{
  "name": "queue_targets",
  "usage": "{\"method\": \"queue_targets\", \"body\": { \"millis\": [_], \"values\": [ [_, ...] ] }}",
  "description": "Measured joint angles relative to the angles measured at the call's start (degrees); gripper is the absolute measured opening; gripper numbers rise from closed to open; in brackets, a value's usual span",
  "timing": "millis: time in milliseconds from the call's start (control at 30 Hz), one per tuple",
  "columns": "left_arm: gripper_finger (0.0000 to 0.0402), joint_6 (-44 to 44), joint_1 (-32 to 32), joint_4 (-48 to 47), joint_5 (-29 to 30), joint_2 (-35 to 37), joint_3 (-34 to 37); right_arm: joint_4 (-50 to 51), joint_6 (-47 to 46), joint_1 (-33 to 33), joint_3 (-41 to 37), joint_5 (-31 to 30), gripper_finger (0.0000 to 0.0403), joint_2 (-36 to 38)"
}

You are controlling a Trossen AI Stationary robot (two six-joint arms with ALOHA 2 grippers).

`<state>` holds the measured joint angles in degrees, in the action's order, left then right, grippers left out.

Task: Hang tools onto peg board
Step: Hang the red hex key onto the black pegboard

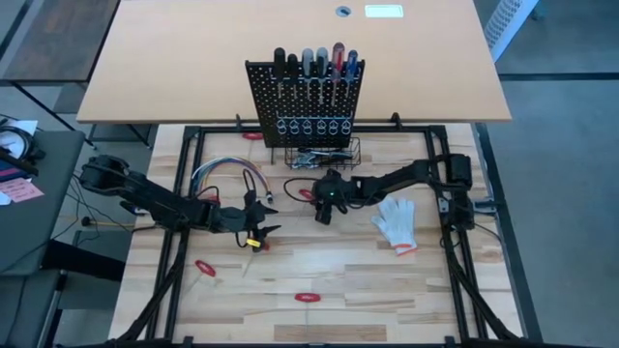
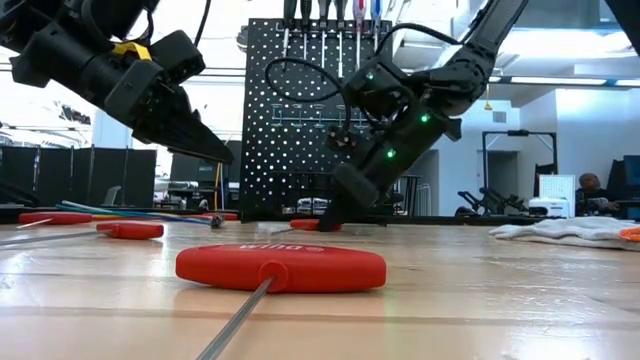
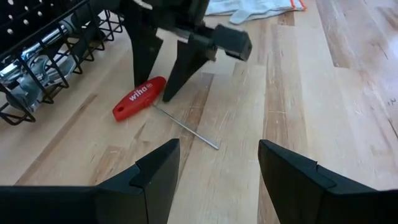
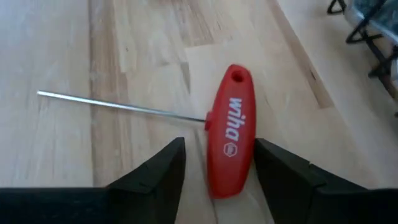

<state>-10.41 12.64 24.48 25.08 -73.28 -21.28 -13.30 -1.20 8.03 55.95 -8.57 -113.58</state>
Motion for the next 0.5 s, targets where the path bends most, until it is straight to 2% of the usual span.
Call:
{"method": "queue_targets", "body": {
  "millis": [167,367,500],
  "values": [
    [0.0211,0.05,0.0,0.56,-0.02,0.0,0.0,-2.78,1.02,0.43,0.22,2.36,0.0162,-3.59],
    [0.0211,0.07,0.0,0.66,-0.08,0.0,0.0,0.78,1.01,1.07,0.45,3.37,0.0074,-4.25],
    [0.0211,0.09,0.02,0.51,-0.37,0.0,0.0,1.25,1.46,-0.74,0.27,1.73,0.0073,-2.93]
  ]
}}
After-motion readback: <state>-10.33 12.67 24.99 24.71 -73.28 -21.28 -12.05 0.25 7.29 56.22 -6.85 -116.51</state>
